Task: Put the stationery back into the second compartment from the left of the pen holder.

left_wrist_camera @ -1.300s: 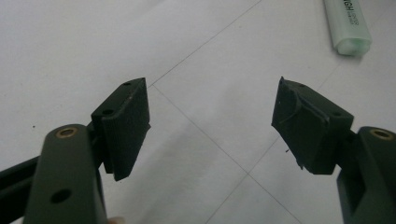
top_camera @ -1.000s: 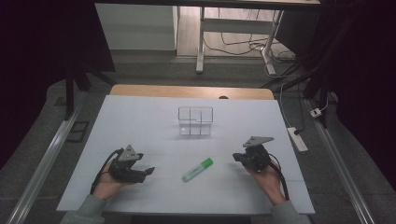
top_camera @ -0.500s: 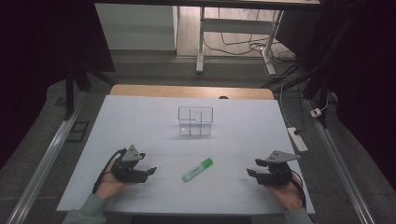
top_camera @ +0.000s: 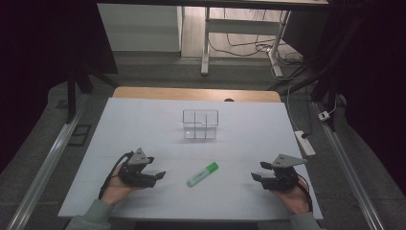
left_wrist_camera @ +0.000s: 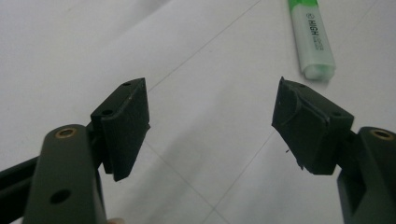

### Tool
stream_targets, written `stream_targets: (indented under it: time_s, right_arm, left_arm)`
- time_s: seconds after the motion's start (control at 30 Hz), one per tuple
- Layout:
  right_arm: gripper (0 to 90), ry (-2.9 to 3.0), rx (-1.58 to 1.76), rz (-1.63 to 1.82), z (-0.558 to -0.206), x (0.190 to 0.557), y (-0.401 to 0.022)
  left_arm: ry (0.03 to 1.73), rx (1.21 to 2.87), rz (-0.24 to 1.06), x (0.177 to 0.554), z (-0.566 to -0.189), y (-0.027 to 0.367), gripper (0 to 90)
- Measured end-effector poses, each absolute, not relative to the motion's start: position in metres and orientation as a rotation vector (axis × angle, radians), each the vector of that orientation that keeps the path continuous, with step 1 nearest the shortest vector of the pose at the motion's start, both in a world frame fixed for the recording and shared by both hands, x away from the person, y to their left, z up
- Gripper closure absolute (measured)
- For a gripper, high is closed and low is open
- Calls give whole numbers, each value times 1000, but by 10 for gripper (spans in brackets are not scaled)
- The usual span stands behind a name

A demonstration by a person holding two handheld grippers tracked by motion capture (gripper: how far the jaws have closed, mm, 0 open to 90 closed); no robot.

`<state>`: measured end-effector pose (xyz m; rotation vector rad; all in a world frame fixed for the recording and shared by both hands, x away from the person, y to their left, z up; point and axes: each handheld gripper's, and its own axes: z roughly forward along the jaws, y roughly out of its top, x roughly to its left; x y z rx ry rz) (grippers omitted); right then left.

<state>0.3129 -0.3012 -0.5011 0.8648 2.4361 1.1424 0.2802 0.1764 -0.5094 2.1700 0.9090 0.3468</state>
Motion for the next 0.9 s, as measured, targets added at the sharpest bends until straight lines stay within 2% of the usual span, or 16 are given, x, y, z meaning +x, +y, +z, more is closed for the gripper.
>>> stream_targets:
  time_s: [0.23,0.47,0.9]
  right_arm:
    - [386,2430,863,1147,-501,313,-302]
    - [383,2435,866,1141,-502,314,-303]
    - [380,2446,878,1129,-505,315,-302]
  left_arm:
    - [866,2182,343,285,-497,155,272]
    - [787,2248,323,304,-488,109,270]
    - [735,2356,221,336,-495,54,270]
